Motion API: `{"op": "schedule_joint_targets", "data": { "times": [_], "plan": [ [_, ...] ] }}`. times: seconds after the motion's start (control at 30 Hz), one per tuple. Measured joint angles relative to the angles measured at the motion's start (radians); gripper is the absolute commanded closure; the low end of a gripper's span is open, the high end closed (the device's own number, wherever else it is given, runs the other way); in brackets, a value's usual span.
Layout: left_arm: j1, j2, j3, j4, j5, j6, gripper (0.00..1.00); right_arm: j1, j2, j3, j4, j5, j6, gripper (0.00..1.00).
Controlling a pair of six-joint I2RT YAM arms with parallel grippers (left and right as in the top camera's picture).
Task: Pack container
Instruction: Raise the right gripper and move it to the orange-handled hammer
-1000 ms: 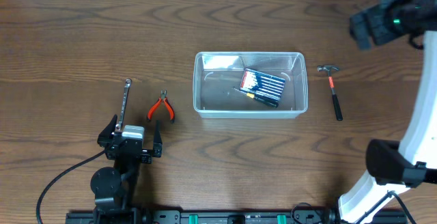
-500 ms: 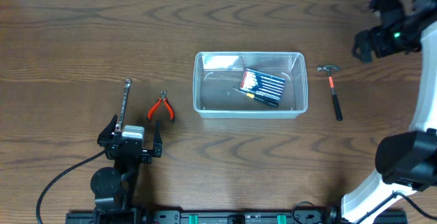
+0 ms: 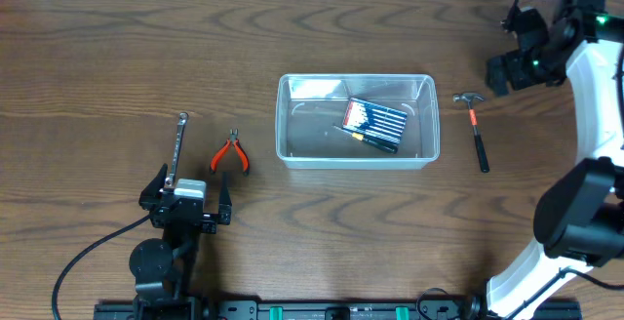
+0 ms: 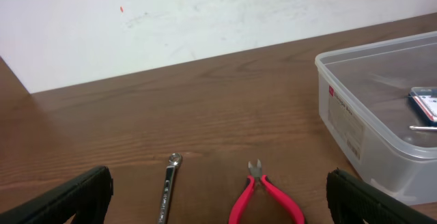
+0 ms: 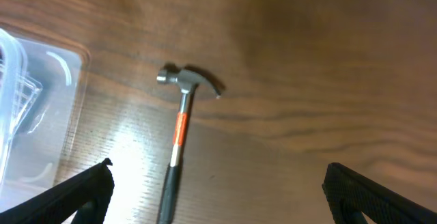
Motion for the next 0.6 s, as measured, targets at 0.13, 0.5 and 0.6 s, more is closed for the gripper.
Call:
{"op": "schedule_joint_targets", "data": {
  "times": [0.13, 0.5, 0.6],
  "plan": [
    [0.0, 0.0, 0.0, 0.0, 0.0, 0.0, 0.02, 0.023, 0.053, 0.0, -0.04, 0.02, 0.072, 0.01],
    [0.0, 0.0, 0.0, 0.0, 0.0, 0.0, 0.02, 0.065, 0.156, -0.004, -0.049, 0.035, 0.152, 0.01],
    [0.0, 0.0, 0.0, 0.0, 0.0, 0.0, 0.02, 0.065, 0.169, -0.004, -0.048, 0.038, 0.159, 0.01]
  ]
}}
